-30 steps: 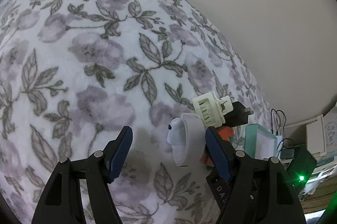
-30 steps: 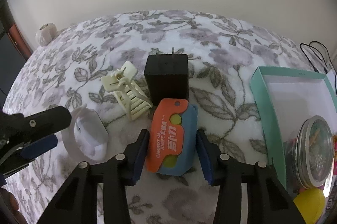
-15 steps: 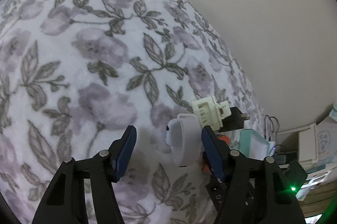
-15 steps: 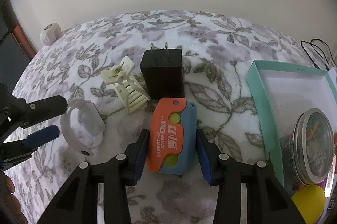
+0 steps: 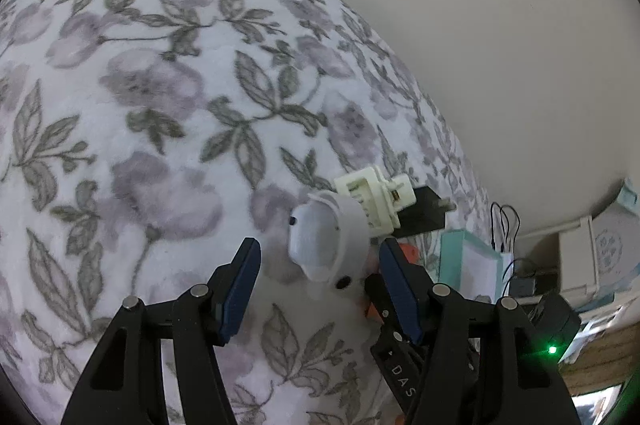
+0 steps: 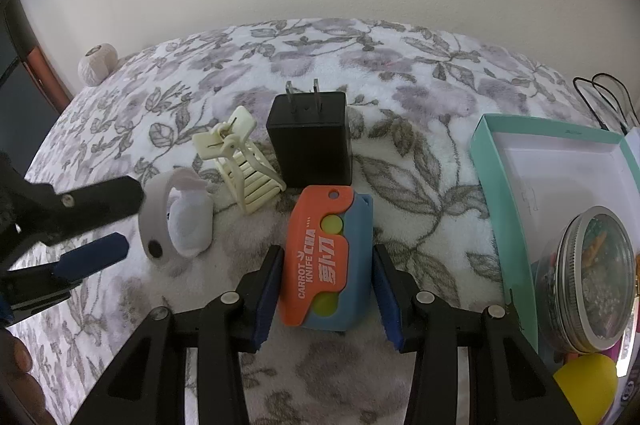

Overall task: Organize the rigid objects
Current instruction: 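Grasp the white cup with left tool while right tool grasps the orange-blue knife toy, then carry the white cup and knife toy over the teal-rimmed box with both tools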

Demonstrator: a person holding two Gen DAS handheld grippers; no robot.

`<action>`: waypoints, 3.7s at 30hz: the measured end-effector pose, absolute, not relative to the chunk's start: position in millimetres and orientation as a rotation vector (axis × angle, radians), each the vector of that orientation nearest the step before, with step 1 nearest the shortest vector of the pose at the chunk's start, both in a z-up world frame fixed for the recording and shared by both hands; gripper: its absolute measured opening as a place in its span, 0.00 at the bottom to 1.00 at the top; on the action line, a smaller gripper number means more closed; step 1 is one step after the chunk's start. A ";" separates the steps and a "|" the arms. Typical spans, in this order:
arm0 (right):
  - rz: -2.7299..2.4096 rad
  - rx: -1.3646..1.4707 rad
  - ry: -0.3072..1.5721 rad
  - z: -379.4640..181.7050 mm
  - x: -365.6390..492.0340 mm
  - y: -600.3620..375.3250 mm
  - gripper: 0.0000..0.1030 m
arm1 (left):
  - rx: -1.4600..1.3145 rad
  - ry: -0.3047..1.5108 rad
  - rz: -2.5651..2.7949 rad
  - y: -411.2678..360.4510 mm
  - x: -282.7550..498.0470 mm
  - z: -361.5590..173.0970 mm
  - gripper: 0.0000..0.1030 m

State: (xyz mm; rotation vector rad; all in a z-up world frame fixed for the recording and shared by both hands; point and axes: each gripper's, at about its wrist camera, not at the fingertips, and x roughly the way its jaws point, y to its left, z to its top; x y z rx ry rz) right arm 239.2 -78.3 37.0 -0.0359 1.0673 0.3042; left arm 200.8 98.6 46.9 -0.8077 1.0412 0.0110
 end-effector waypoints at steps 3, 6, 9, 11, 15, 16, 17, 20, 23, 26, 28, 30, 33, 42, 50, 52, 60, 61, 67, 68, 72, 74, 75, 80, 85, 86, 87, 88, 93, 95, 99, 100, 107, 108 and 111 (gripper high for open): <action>0.300 -0.040 1.063 36.8 238.2 -76.8 0.45 | -0.754 1.029 0.011 87.9 203.5 48.8 0.61; 0.300 -0.041 1.063 36.9 237.7 -77.0 0.45 | -0.701 1.035 0.021 79.0 206.2 47.4 0.58; 0.303 -0.037 1.064 37.0 238.2 -78.1 0.45 | -0.665 1.042 0.037 74.5 207.9 45.9 0.39; 0.307 -0.030 1.066 36.9 238.2 -79.4 0.45 | -0.654 1.040 0.038 73.7 208.4 44.7 0.33; 0.311 -0.016 1.073 37.7 238.3 -81.4 0.45 | -0.679 1.027 0.026 76.9 207.2 44.6 0.25; 0.313 -0.011 1.074 38.3 238.3 -82.4 0.45 | -0.678 1.020 0.023 76.9 207.1 45.6 0.24; 0.317 -0.003 1.075 38.7 238.3 -83.5 0.45 | -0.675 1.018 0.024 76.3 207.1 46.4 0.21; 0.323 0.028 1.082 39.8 239.0 -88.0 0.45 | -0.658 1.008 0.041 74.5 207.1 49.1 0.20; 0.327 0.049 1.082 41.9 239.1 -93.1 0.44 | -0.650 1.002 0.051 74.6 207.0 50.9 0.19; 0.331 0.064 1.074 46.1 238.9 -97.7 0.44 | -0.658 0.989 0.060 78.3 204.8 54.2 0.19; 0.340 0.077 1.075 48.3 239.1 -100.2 0.44 | -0.656 0.977 0.067 80.1 203.5 57.6 0.19; 0.345 0.091 1.078 49.0 239.2 -102.3 0.44 | -0.653 0.965 0.075 81.5 201.7 61.5 0.19; 0.357 0.105 1.075 52.2 238.8 -104.2 0.44 | -0.653 0.944 0.078 82.6 199.4 69.3 0.19; 0.398 0.145 1.015 80.9 234.9 -110.4 0.44 | -0.624 0.870 0.075 77.2 192.0 97.9 0.19; 0.411 0.194 0.923 119.3 229.6 -128.7 0.44 | -0.580 0.794 0.059 68.5 183.5 126.2 0.19; 0.409 0.206 0.906 126.8 229.1 -135.8 0.44 | -0.570 0.784 0.056 64.9 182.5 130.3 0.19; 0.355 0.242 0.856 143.4 230.1 -178.3 0.44 | -0.556 0.791 -0.018 38.8 186.8 135.0 0.19; 0.341 0.249 0.854 143.7 231.0 -186.7 0.44 | -0.537 0.795 -0.036 27.8 189.8 135.9 0.19; 0.250 0.282 0.843 141.5 237.4 -238.5 0.44 | -0.449 0.826 -0.157 -38.9 207.3 135.4 0.19; 0.234 0.292 0.842 140.1 238.3 -248.5 0.44 | -0.436 0.831 -0.176 -49.3 210.2 135.7 0.19; 0.160 0.316 0.841 132.8 242.1 -284.0 0.44 | -0.350 0.836 -0.247 -95.6 223.0 137.8 0.19; 0.123 0.333 0.844 128.6 243.6 -301.4 0.44 | -0.301 0.839 -0.278 -119.3 230.4 137.3 0.19; 0.106 0.345 0.846 125.9 244.2 -310.0 0.44 | -0.282 0.839 -0.293 -128.5 233.4 136.4 0.19; 0.029 0.358 0.855 115.6 244.2 -340.4 0.44 | -0.235 0.860 -0.325 -157.6 253.2 124.7 0.19; 0.003 0.343 0.881 104.8 246.1 -347.6 0.44 | -0.222 0.921 -0.329 -167.2 264.7 105.4 0.19; -0.001 0.339 0.888 102.4 246.7 -347.2 0.44 | -0.217 0.935 -0.330 -168.5 265.6 101.1 0.19; -0.002 0.334 0.898 99.1 247.7 -346.5 0.44 | -0.218 0.952 -0.336 -170.0 267.0 96.1 0.19; 0.000 0.330 0.909 94.5 249.3 -345.1 0.44 | -0.215 0.968 -0.339 -170.9 267.5 92.7 0.19; 0.005 0.317 0.960 78.6 254.8 -339.5 0.44 | -0.188 1.011 -0.319 -172.6 270.3 81.3 0.19; 0.001 0.314 0.980 73.0 256.2 -337.9 0.44 | -0.186 1.014 -0.319 -172.1 270.6 79.6 0.19; -0.002 0.310 1.004 66.6 257.7 -335.2 0.44 | -0.178 1.025 -0.314 -173.0 271.6 79.9 0.19; -0.002 0.306 1.007 66.0 257.9 -334.2 0.44 | -0.176 1.028 -0.311 -173.4 271.9 80.0 0.19; -0.008 0.297 1.022 65.9 257.0 -333.4 0.44 | -0.169 1.053 -0.299 -172.9 270.9 75.4 0.21; -0.009 0.296 1.022 66.6 256.6 -333.7 0.44 | -0.169 1.056 -0.297 -172.5 270.6 75.3 0.24; -0.010 0.291 1.019 68.9 256.5 -333.8 0.44 | -0.177 1.051 -0.297 -172.2 267.9 78.9 0.33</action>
